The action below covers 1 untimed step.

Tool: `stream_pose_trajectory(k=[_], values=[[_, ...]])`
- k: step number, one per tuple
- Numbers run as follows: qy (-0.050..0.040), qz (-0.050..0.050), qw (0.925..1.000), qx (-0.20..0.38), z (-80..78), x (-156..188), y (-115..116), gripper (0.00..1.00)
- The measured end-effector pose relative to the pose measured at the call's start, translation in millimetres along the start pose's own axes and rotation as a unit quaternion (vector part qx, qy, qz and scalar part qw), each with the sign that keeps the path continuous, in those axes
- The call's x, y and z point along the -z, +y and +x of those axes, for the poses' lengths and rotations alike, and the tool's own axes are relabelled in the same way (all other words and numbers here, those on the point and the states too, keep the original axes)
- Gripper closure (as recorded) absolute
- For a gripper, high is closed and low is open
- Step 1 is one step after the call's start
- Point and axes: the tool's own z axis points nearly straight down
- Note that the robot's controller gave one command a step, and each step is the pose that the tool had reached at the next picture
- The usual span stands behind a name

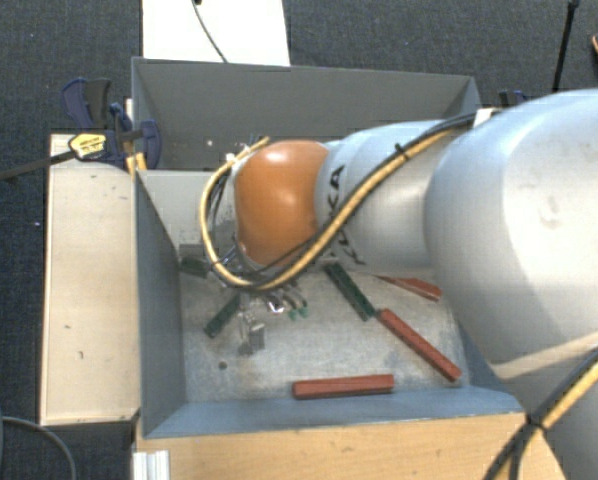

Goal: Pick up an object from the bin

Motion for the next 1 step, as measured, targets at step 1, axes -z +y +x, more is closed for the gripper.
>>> stream_pose_trajectory(k=[1], values=[[0.0002, 0.000, 1.0000, -0.002, 0.1, -0.1, 0.0, 1.00]])
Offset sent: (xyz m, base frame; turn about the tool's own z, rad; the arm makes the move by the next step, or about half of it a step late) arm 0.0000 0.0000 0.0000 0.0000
